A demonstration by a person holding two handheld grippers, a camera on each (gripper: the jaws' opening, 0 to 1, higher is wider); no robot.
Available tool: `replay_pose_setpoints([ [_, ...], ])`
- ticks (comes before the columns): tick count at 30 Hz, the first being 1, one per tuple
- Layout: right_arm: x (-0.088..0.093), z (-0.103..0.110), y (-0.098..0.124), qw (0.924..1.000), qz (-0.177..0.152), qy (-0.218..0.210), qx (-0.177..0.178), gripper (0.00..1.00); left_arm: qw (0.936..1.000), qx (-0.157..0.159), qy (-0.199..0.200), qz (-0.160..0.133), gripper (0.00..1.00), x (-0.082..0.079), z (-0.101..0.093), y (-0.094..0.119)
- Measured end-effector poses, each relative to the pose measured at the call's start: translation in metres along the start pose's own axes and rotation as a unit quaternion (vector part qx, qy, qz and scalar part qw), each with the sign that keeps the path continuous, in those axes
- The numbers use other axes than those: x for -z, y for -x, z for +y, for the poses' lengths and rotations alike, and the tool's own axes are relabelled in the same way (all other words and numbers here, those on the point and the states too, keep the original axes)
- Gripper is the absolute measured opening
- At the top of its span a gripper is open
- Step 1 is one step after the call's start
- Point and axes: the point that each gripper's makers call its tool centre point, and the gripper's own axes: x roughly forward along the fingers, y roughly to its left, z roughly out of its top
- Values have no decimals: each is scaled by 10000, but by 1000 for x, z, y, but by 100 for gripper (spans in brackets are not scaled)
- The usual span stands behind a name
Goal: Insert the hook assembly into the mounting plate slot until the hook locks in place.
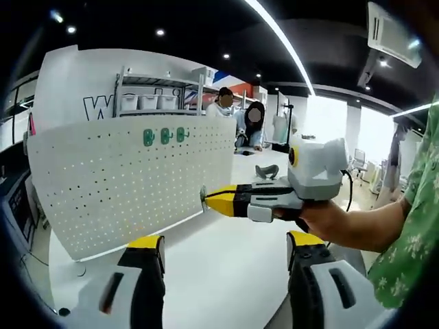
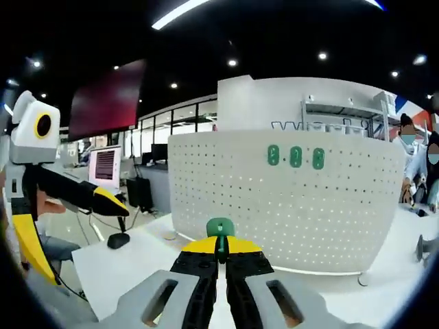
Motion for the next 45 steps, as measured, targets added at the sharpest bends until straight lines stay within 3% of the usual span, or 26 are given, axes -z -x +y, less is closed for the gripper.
replay_pose_setpoints([
  [17,1,1,-31,9985,6,-238,502,1,10000,-22,59,23,74,8,12,9],
  [30,-12,11,-64,9982,-138,-191,551,1,9999,-105,99,-45,76,19,23,25],
  [34,-16,14,-76,9982,-180,-172,550,1,9998,-157,86,-19,78,26,31,30],
  [40,-23,20,-94,9983,-212,-143,519,1,9989,-329,323,121,79,52,54,31],
  [45,-32,21,-109,9982,-262,-102,530,1,9987,-387,331,56,79,50,59,34],
])
